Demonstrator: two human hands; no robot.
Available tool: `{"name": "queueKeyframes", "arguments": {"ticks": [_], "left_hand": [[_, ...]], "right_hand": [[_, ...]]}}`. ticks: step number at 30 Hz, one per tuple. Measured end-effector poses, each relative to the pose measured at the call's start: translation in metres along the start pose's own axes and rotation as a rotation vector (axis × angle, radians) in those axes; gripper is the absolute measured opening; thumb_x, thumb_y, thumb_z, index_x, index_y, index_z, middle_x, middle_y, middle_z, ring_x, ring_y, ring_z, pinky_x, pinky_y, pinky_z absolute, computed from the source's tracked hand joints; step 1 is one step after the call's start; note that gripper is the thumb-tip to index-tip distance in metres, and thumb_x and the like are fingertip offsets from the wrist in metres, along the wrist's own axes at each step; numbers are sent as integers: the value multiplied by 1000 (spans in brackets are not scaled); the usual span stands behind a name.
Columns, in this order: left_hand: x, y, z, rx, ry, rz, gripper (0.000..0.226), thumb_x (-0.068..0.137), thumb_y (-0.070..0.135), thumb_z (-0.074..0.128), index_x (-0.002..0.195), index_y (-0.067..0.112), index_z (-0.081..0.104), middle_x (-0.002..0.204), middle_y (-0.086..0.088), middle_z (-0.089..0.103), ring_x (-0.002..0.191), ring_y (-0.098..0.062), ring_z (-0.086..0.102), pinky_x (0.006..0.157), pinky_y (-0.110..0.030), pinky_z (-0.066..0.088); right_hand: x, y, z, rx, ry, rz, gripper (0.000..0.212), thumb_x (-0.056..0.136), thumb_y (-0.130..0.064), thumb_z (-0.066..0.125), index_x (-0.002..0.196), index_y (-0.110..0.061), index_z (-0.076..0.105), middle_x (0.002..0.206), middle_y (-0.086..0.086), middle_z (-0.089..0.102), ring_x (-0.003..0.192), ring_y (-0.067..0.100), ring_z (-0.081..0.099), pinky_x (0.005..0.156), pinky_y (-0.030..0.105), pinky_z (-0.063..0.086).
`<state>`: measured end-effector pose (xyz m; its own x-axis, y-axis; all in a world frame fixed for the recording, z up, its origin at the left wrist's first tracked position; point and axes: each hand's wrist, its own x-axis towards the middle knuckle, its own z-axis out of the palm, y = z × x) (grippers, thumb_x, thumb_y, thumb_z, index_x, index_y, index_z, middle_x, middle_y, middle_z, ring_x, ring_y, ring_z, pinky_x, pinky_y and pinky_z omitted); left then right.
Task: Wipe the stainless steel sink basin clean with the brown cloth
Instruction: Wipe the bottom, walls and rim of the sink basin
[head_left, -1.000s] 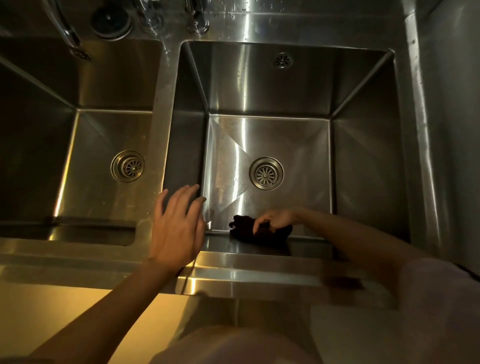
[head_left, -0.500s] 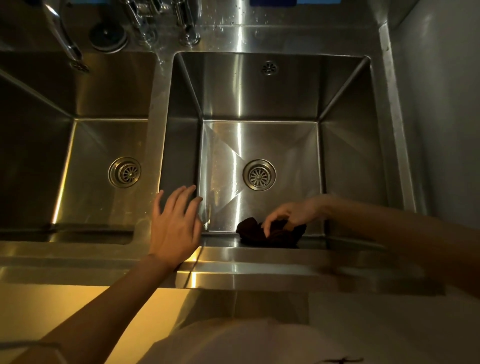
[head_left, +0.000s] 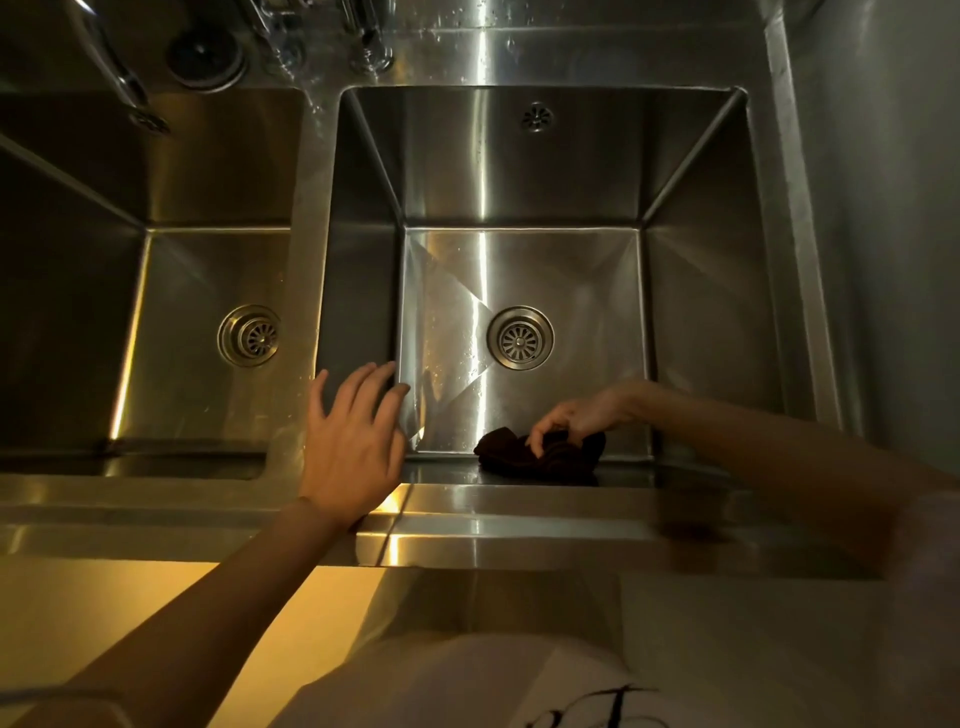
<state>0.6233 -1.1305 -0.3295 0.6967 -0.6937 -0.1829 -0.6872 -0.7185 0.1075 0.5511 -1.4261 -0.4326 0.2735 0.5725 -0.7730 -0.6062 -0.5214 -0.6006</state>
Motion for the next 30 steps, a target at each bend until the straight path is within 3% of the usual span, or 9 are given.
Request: {"name": "queueKeyframes", "arguments": {"ticks": [3, 7, 12, 14, 17, 20, 23, 27, 30], "left_hand": [[1, 0, 1, -28, 19, -5, 51, 89, 34, 34, 127, 9, 57, 134, -15, 54, 128, -33, 47, 108, -62, 24], [1, 0, 3, -57, 74, 1, 48, 90, 33, 36, 128, 11, 55, 133, -14, 54, 127, -33, 48, 108, -62, 25], [1, -1, 4, -67, 93, -3, 46, 91, 31, 36, 123, 9, 59, 132, -15, 55, 126, -32, 48, 108, -61, 26], [0, -1, 4, -66, 90, -3, 45, 91, 31, 35, 120, 8, 61, 132, -15, 55, 126, -32, 49, 109, -61, 25], [0, -2, 3, -54, 81, -3, 44, 91, 31, 34, 116, 9, 62, 131, -14, 55, 126, -30, 47, 110, -58, 23], [0, -2, 2, -35, 51, -13, 44, 90, 31, 34, 116, 9, 62, 131, -14, 55, 126, -29, 46, 110, -58, 23], [-1, 0, 0, -22, 23, -21, 45, 90, 32, 33, 116, 9, 63, 131, -14, 55, 125, -30, 47, 110, -59, 24], [-1, 0, 0, -14, 3, -30, 47, 90, 34, 32, 117, 9, 63, 131, -14, 55, 125, -31, 48, 110, -60, 23], [-1, -1, 2, -25, 27, -24, 46, 90, 33, 33, 116, 10, 62, 131, -14, 56, 125, -31, 48, 110, -60, 23]], "right_hand": [[24, 14, -4, -34, 23, 56, 51, 81, 17, 42, 108, -22, 58, 128, 8, 47, 107, 27, 52, 93, 44, 48], [40, 19, -4, -140, 63, 135, 53, 83, 18, 38, 122, -13, 55, 121, 4, 47, 102, 20, 50, 78, 21, 48], [37, 22, -7, -140, 52, 159, 54, 80, 19, 38, 123, -10, 55, 109, 0, 50, 79, 3, 57, 57, 11, 47], [26, 18, -9, -106, -3, 151, 53, 81, 19, 40, 113, -18, 58, 110, 1, 51, 85, 11, 60, 64, 18, 50], [-3, 6, -11, -113, -88, 79, 54, 81, 18, 45, 101, -30, 60, 126, 9, 48, 103, 31, 53, 86, 45, 47], [-40, -6, -8, -99, -121, 42, 52, 83, 17, 45, 98, -30, 61, 137, 17, 46, 107, 33, 53, 81, 39, 49], [-74, -11, -5, -89, -122, 9, 50, 84, 17, 47, 96, -29, 63, 142, 21, 44, 130, 42, 43, 106, 60, 38], [-92, -9, -5, -63, -124, -24, 52, 80, 12, 50, 91, -36, 67, 142, 2, 46, 135, 31, 41, 109, 53, 38], [-77, 0, -8, 28, -134, -7, 50, 74, 11, 49, 93, -32, 68, 144, 9, 44, 136, 38, 38, 110, 63, 29]]}}
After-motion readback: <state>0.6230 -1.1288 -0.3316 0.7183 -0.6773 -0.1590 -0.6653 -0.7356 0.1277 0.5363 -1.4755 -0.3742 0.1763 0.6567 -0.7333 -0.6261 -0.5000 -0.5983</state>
